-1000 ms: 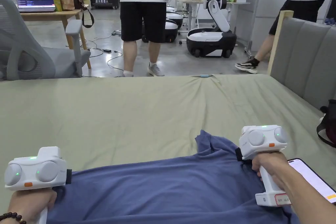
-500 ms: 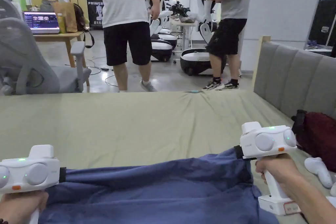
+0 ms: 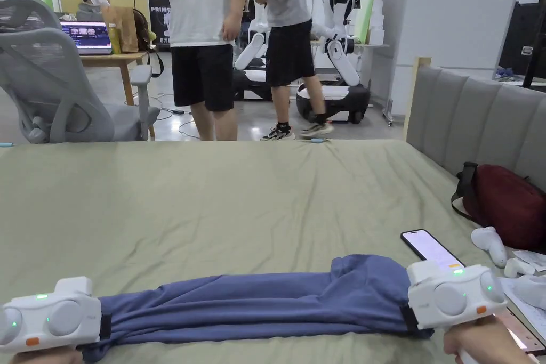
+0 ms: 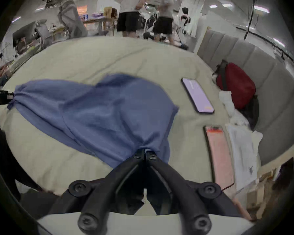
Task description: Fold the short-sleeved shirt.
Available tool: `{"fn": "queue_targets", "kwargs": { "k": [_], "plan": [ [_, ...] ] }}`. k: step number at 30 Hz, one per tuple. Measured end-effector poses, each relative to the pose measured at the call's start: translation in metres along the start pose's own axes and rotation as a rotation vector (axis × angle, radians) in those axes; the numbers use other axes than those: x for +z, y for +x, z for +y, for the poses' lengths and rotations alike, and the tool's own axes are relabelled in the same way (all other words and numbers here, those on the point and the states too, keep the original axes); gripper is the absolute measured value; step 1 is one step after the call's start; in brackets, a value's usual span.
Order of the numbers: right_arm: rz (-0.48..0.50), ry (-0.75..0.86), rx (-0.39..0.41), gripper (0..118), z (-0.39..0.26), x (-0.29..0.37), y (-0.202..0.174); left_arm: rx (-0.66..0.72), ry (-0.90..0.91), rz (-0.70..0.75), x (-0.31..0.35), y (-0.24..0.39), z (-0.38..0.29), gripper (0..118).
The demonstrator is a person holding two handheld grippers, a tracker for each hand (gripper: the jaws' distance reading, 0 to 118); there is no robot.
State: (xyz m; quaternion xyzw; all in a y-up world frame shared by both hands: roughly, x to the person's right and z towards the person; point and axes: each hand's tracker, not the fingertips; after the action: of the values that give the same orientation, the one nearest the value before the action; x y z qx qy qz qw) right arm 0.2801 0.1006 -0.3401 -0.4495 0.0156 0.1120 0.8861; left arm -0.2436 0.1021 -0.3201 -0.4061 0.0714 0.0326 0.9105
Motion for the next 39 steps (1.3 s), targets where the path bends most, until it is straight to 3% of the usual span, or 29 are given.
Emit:
{"fn": "queue_targets", "kwargs": {
  "k": [6,8,9,10,11,12,13,16,17,18,19,20,21,29,33,34,35,36,37,38,39],
  "plan": [
    [-0.016,-0.008,-0.035,1,0.001,-0.017,-0.001,-0.088,0.02,0.072,0.007,0.02,-0.004,4],
    [-0.015,0.002,-0.05,13,0.002,-0.009,0.003,-0.06,0.02,0.073,0.009,0.015,0.001,15],
    [-0.049,0.034,-0.066,32,0.003,-0.002,0.002,-0.045,0.023,0.082,0.009,0.011,0.004,30],
    [-0.106,0.061,-0.049,76,0.004,0.004,0.002,-0.034,0.029,0.119,0.012,0.009,0.007,64],
    [-0.133,0.085,-0.037,110,0.005,0.01,0.003,-0.031,0.042,0.131,0.017,0.003,0.01,91],
    [-0.118,0.107,-0.035,118,0.006,0.016,0.004,-0.022,0.058,0.123,0.021,-0.001,0.012,118],
    [-0.075,0.184,-0.049,108,0.007,0.028,0.004,0.008,0.091,0.087,0.027,-0.007,0.013,113],
    [-0.028,0.167,-0.062,105,0.018,0.049,0.002,0.036,0.107,0.036,0.05,-0.013,0.019,108],
    [-0.023,0.17,-0.06,97,0.021,0.055,0.0,0.031,0.106,0.041,0.06,-0.013,0.018,96],
    [-0.014,0.188,-0.052,80,0.023,0.059,-0.003,0.01,0.13,0.042,0.067,-0.013,0.017,73],
    [-0.013,0.219,-0.036,41,0.023,0.063,-0.011,-0.021,0.178,0.064,0.075,-0.011,0.016,23],
    [-0.024,0.239,-0.024,9,0.025,0.066,-0.016,-0.039,0.199,0.099,0.08,-0.009,0.015,0],
    [-0.038,0.241,-0.013,0,0.027,0.065,-0.021,-0.047,0.203,0.123,0.076,-0.008,0.018,0],
    [0.028,0.235,-0.013,0,0.031,0.068,-0.04,0.014,0.192,0.013,0.071,-0.017,0.027,0],
    [0.061,0.236,-0.004,0,0.033,0.067,-0.042,0.15,0.163,-0.248,0.047,-0.048,0.033,0],
    [0.067,0.235,-0.007,0,0.034,0.065,-0.041,0.177,0.165,-0.339,0.04,-0.055,0.032,10],
    [0.07,0.235,-0.009,0,0.033,0.065,-0.043,0.206,0.152,-0.436,0.03,-0.062,0.031,31],
    [0.074,0.232,-0.01,0,0.034,0.064,-0.043,0.246,0.143,-0.487,0.021,-0.066,0.03,63],
    [0.076,0.228,-0.01,0,0.034,0.062,-0.044,0.269,0.128,-0.512,0.016,-0.067,0.027,110],
    [0.078,0.224,-0.009,0,0.035,0.059,-0.044,0.284,0.121,-0.511,0.009,-0.07,0.024,118],
    [0.08,0.222,-0.009,0,0.035,0.057,-0.044,0.295,0.175,-0.505,0.006,-0.072,0.023,108]
  ]
}}
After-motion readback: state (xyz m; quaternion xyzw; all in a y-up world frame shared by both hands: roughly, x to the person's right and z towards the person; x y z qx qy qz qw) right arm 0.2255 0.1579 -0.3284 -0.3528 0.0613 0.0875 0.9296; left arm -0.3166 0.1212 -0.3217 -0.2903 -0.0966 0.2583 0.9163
